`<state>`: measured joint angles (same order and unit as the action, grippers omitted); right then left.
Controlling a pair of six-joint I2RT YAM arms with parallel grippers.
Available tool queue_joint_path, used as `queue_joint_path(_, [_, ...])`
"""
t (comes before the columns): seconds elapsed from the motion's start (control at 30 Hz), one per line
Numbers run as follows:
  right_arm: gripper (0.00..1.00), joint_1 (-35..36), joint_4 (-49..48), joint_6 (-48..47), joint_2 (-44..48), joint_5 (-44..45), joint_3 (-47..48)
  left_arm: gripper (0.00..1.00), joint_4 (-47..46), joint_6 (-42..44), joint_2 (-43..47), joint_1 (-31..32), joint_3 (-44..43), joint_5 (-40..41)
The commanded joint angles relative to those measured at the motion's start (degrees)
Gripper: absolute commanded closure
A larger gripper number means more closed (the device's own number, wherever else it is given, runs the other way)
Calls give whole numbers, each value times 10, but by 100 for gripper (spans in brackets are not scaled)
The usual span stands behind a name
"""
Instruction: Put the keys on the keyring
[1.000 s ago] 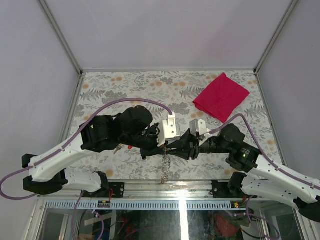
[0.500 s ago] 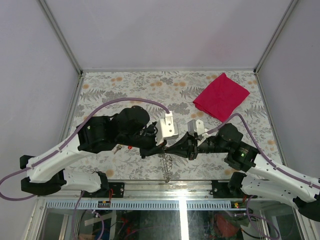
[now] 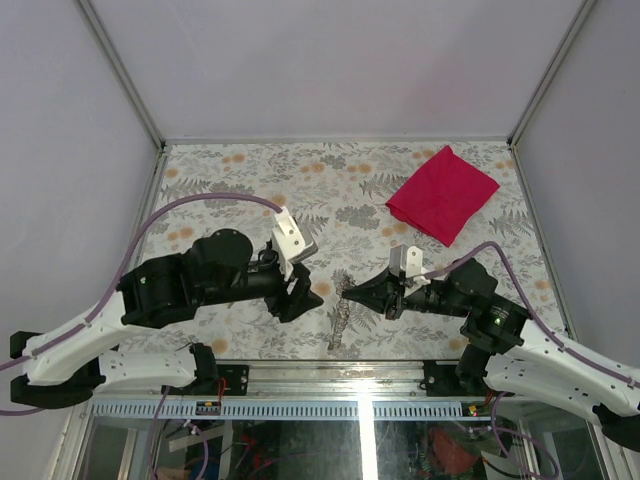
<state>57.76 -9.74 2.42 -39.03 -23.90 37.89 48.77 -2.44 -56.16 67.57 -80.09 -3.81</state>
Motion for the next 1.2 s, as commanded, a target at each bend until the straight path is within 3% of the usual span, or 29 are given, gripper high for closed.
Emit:
queue_joint_path(0.0, [100, 3, 31, -73, 16, -14, 29, 40, -72, -101, 13, 3, 54, 97])
queue_joint_path(0.13, [100, 2, -5, -97, 67, -12, -6, 36, -86, -171, 27, -1, 107, 152])
queue_joint_path(0.27, [100, 3, -57, -121, 131, -17, -47, 30, -107, -224, 44, -6, 165, 170])
queue_joint_path(0.47, [100, 3, -103, -143, 167, -53, -83, 28, -128, -285, 48, -51, 237, 163])
queue_joint_path(0.67, [100, 3, -73, -147, 163, -55, -83, 33, -121, -307, 26, -203, 292, 123])
queue_joint_path(0.83, [100, 3, -42, -140, 158, -54, -72, 36, -137, -322, 2, -307, 331, 143])
queue_joint_path(1.0, [100, 3, -39, -123, 167, -49, -78, 44, -168, -352, -58, -329, 355, 184])
queue_joint_path(1.17, [100, 3, -42, -106, 172, -53, -84, 47, -203, -359, -121, -330, 381, 218])
